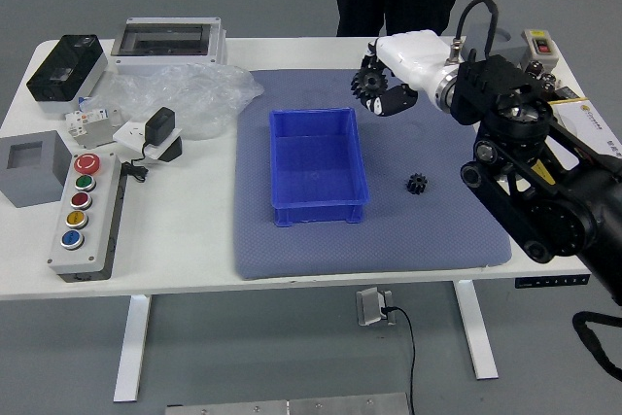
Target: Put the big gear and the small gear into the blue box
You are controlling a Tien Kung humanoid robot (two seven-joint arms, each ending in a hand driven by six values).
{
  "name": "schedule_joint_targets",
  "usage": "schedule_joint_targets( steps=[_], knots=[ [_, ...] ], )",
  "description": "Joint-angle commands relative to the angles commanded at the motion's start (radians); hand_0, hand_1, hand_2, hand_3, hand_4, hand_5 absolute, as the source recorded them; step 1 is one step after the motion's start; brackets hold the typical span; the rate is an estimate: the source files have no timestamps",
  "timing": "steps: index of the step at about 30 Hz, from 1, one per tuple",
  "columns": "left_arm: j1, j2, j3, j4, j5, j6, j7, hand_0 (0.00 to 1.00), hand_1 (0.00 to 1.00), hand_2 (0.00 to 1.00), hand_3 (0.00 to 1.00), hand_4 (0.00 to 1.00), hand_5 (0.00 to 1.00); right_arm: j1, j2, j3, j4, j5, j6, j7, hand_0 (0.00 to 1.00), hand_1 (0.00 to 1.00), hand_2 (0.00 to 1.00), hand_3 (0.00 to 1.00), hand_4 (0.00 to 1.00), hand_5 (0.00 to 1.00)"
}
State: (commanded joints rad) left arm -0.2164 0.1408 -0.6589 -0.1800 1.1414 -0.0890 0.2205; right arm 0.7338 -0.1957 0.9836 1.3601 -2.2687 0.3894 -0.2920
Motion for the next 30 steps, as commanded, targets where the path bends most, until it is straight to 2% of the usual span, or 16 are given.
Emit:
schedule_joint_targets(
  steps=[6, 13, 14, 19, 20, 25, 26, 30],
  knots=[
    [-0.002, -0.004, 0.007, 0.000, 0.000, -0.001, 0.000, 0.781, 0.755, 0.745, 0.696, 0.561, 0.238, -0.010, 0.061, -0.036, -0.038, 0.012, -0.029, 0.006, 0.688, 0.538, 0.493, 0.506, 0.538, 0.201],
    [-0.003, -0.007, 0.010, 0.000, 0.003, -0.002, 0.000, 0.781, 0.755, 0.743, 0.694, 0.560, 0.237, -0.029, 0.092, -0.064, -0.113, 0.040, -0.091, 0.016, 0.689, 0.536, 0.494, 0.507, 0.537, 0.202],
    [-0.003, -0.007, 0.011, 0.000, 0.003, -0.002, 0.000, 0.782, 0.755, 0.745, 0.692, 0.560, 0.240, -0.031, 0.094, -0.067, -0.122, 0.045, -0.095, 0.017, 0.718, 0.621, 0.611, 0.664, 0.580, 0.244],
    [-0.004, -0.009, 0.011, 0.000, 0.000, -0.002, -0.001, 0.782, 0.755, 0.745, 0.692, 0.560, 0.240, -0.038, 0.098, -0.067, -0.150, 0.062, -0.092, 0.019, 0.718, 0.621, 0.611, 0.664, 0.580, 0.244],
    [-0.004, -0.009, 0.010, 0.000, 0.000, -0.002, -0.001, 0.782, 0.755, 0.745, 0.691, 0.560, 0.238, -0.038, 0.097, -0.064, -0.153, 0.063, -0.089, 0.020, 0.778, 0.691, 0.790, 0.891, 0.767, 0.380],
    [-0.003, -0.009, 0.008, 0.000, -0.002, -0.001, -0.001, 0.782, 0.755, 0.745, 0.691, 0.560, 0.238, -0.039, 0.091, -0.046, -0.157, 0.069, -0.071, 0.021, 0.778, 0.691, 0.790, 0.891, 0.767, 0.380],
    [-0.003, -0.009, 0.008, 0.000, -0.002, -0.001, -0.001, 0.782, 0.754, 0.744, 0.690, 0.559, 0.237, -0.040, 0.090, -0.043, -0.157, 0.070, -0.067, 0.021, 0.804, 0.729, 0.876, 0.967, 0.801, 0.396],
    [-0.003, -0.009, 0.007, 0.000, -0.004, -0.001, -0.002, 0.782, 0.754, 0.744, 0.690, 0.559, 0.237, -0.041, 0.087, -0.032, -0.155, 0.074, -0.052, 0.021, 0.804, 0.729, 0.876, 0.967, 0.801, 0.396]
  ],
)
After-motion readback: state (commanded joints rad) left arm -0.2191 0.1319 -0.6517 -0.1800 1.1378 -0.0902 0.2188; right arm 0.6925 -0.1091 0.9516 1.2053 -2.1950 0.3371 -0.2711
